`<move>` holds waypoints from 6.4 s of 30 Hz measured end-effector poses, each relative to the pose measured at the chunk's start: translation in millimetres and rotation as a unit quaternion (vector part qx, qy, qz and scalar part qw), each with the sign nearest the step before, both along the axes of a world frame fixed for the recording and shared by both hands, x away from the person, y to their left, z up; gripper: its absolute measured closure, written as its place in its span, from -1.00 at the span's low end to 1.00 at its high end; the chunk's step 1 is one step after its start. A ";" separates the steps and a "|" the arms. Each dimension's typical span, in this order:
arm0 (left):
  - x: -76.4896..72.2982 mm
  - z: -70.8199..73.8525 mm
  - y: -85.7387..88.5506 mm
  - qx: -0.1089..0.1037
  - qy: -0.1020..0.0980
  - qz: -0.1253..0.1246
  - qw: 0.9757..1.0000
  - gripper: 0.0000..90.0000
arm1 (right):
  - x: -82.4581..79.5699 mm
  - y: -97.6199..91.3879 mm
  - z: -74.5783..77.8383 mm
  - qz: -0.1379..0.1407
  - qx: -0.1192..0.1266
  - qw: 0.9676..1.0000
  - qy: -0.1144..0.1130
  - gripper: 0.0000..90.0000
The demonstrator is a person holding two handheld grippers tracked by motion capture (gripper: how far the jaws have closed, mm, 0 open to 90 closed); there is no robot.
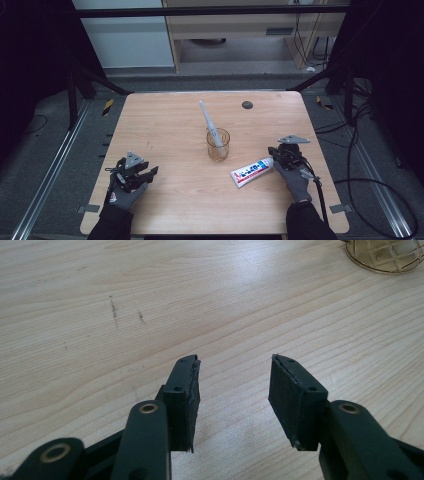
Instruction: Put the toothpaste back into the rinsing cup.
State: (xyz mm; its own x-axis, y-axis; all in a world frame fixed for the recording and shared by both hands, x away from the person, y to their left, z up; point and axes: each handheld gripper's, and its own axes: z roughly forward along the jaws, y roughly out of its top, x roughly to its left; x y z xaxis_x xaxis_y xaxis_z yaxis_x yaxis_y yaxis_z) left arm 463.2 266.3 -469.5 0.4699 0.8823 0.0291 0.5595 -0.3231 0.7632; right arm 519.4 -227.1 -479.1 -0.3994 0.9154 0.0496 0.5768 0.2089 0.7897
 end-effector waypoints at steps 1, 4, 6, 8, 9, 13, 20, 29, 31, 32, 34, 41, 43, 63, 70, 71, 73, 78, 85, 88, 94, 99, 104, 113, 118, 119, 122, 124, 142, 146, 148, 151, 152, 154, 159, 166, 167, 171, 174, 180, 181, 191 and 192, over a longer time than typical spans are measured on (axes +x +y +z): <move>-0.2 0.0 -0.2 0.000 -0.001 -0.001 1.000 0.21 | -0.4 0.6 -0.8 0.007 -0.008 1.000 0.004 1.00; -0.3 0.1 -0.1 -0.001 -0.001 -0.001 1.000 0.21 | -2.3 1.9 -0.9 0.009 -0.017 1.000 0.010 1.00; -0.4 0.1 0.0 -0.001 -0.001 -0.001 1.000 0.21 | -4.1 3.2 -0.4 0.011 -0.026 1.000 0.009 1.00; -0.4 0.0 -0.1 -0.001 -0.001 -0.001 1.000 0.21 | -5.3 3.5 0.3 0.011 -0.030 0.999 0.009 1.00; -0.5 0.1 -0.1 -0.001 -0.001 -0.001 1.000 0.21 | -6.0 3.2 0.6 0.011 -0.028 0.999 0.010 1.00; -0.5 0.2 0.3 -0.002 -0.002 -0.001 1.000 0.21 | -9.2 0.8 0.9 0.014 -0.027 0.999 0.014 1.00; -1.3 1.1 0.4 0.000 -0.003 -0.001 1.000 0.21 | -20.4 -4.9 1.8 0.016 -0.017 0.999 0.022 1.00; -2.2 1.5 0.8 -0.003 -0.004 0.001 1.000 0.21 | -40.5 -2.0 3.1 0.034 -0.029 0.999 0.030 1.00; -2.5 1.7 0.3 -0.003 -0.004 0.000 1.000 0.21 | -45.6 -2.3 2.9 0.038 -0.026 0.998 0.031 1.00; -2.6 1.8 0.2 -0.003 -0.004 0.000 1.000 0.21 | -48.3 -2.6 2.8 0.038 -0.025 0.998 0.033 1.00; -2.7 1.9 0.2 -0.003 -0.004 0.000 1.000 0.21 | -53.9 -3.2 2.7 0.043 -0.022 0.998 0.034 1.00; -2.9 1.9 0.0 -0.003 -0.004 0.000 1.000 0.21 | -75.5 -1.0 1.4 0.063 -0.020 0.997 0.043 1.00; -3.0 1.8 0.0 -0.003 -0.004 0.000 1.000 0.21 | -80.8 0.3 0.6 0.069 -0.017 0.996 0.046 1.00; -2.9 1.4 -0.2 -0.003 -0.003 0.001 1.000 0.21 | -99.3 33.5 -3.0 0.130 0.003 0.990 0.049 1.00; -2.7 1.2 -0.2 -0.001 -0.004 0.001 1.000 0.21 | -96.0 45.7 -4.0 0.137 0.009 0.989 0.047 0.99; -2.5 1.2 -0.2 -0.001 -0.003 0.001 1.000 0.21 | -95.0 47.5 -4.3 0.140 0.009 0.989 0.044 0.99; -2.4 1.0 -0.1 -0.001 -0.002 0.001 1.000 0.21 | -93.4 51.3 -4.4 0.142 0.008 0.989 0.043 0.99; -2.3 1.0 0.2 -0.001 -0.002 0.002 1.000 0.21 | -88.4 60.2 -4.7 0.146 0.010 0.988 0.041 0.99; -2.2 0.8 0.2 -0.001 -0.002 0.001 1.000 0.21 | -87.3 61.7 -4.5 0.146 0.008 0.988 0.041 0.99; -2.0 0.7 0.1 -0.001 -0.002 0.002 1.000 0.21 | -86.5 62.2 -0.8 0.147 0.012 0.989 0.033 0.99; -1.6 -0.1 -0.8 0.001 -0.001 0.001 1.000 0.21 | -70.2 77.2 6.6 0.145 0.028 0.989 0.018 1.00; -1.6 0.2 0.6 -0.001 -0.001 0.002 1.000 0.21 | -56.1 93.4 2.9 0.144 0.014 0.989 0.029 1.00; -1.9 0.5 1.3 -0.001 -0.001 0.001 1.000 0.21 | -58.7 95.0 3.1 0.147 -0.001 0.988 0.038 1.00; -2.1 0.5 0.4 0.000 -0.001 0.001 1.000 0.21 | -66.1 83.9 4.3 0.149 0.002 0.988 0.048 1.00; -2.4 0.5 1.6 -0.003 -0.001 0.003 1.000 0.21 | -74.3 77.3 5.6 0.153 -0.009 0.987 0.050 1.00; -2.4 0.5 1.6 -0.003 -0.001 0.003 1.000 0.21 | -74.3 77.3 5.6 0.153 -0.009 0.987 0.050 1.00; -3.0 0.9 0.2 -0.002 -0.003 0.002 1.000 0.21 | -81.6 66.9 6.1 0.145 -0.017 0.988 0.049 1.00; -2.9 0.9 0.3 -0.002 -0.003 0.002 1.000 0.21 | -84.0 62.0 6.2 0.141 -0.018 0.989 0.052 1.00; -1.8 -0.3 1.7 -0.002 0.002 0.001 1.000 0.20 | -80.9 41.3 25.4 0.102 -0.010 0.994 0.036 0.54; -0.9 -1.1 2.4 -0.004 0.003 0.001 1.000 0.18 | -74.5 39.6 31.0 0.090 -0.010 0.995 0.045 0.28; -0.9 -1.4 2.5 -0.003 0.006 0.000 1.000 0.18 | -69.2 39.8 33.4 0.082 -0.016 0.995 0.052 0.08; -0.5 -1.5 2.7 -0.003 0.007 0.000 1.000 0.17 | -63.7 41.7 33.2 0.078 -0.022 0.995 0.061 -0.10; -0.5 -1.5 2.6 -0.002 0.007 0.000 1.000 0.17 | -62.1 42.3 32.9 0.077 -0.024 0.995 0.061 -0.15; -0.3 -1.8 2.3 -0.003 0.008 0.001 1.000 0.17 | -57.9 43.8 31.8 0.076 -0.027 0.995 0.066 -0.23; -0.1 -1.6 2.4 -0.003 0.008 0.000 1.000 0.16 | -49.1 48.8 29.2 0.076 -0.035 0.993 0.083 -0.35; 1.1 -2.8 2.3 -0.006 0.010 -0.001 1.000 0.16 | -36.9 57.3 20.1 0.084 -0.055 0.988 0.119 -0.43; 1.4 -2.9 2.2 -0.004 0.009 -0.002 1.000 0.16 | -35.8 57.9 18.9 0.084 -0.056 0.987 0.124 -0.43; 1.4 -2.7 2.3 -0.003 0.009 -0.003 1.000 0.16 | -32.6 58.8 15.4 0.085 -0.068 0.985 0.135 -0.45; 1.3 -2.8 2.4 -0.004 0.010 -0.002 1.000 0.16 | -30.8 59.2 13.5 0.084 -0.072 0.984 0.141 -0.46; 1.9 -3.3 1.9 0.000 0.014 -0.005 1.000 0.16 | -26.8 59.7 7.1 0.089 -0.081 0.980 0.159 -0.44; 1.9 -3.4 1.9 0.000 0.014 -0.005 1.000 0.16 | -26.5 60.1 6.5 0.089 -0.082 0.979 0.163 -0.43; 2.0 -3.2 2.3 0.000 0.014 -0.005 1.000 0.16 | -19.2 66.9 1.1 0.098 -0.098 0.975 0.177 -0.35; 2.2 -3.4 2.1 -0.001 0.013 -0.004 1.000 0.16 | -18.0 68.2 1.0 0.098 -0.098 0.974 0.177 -0.34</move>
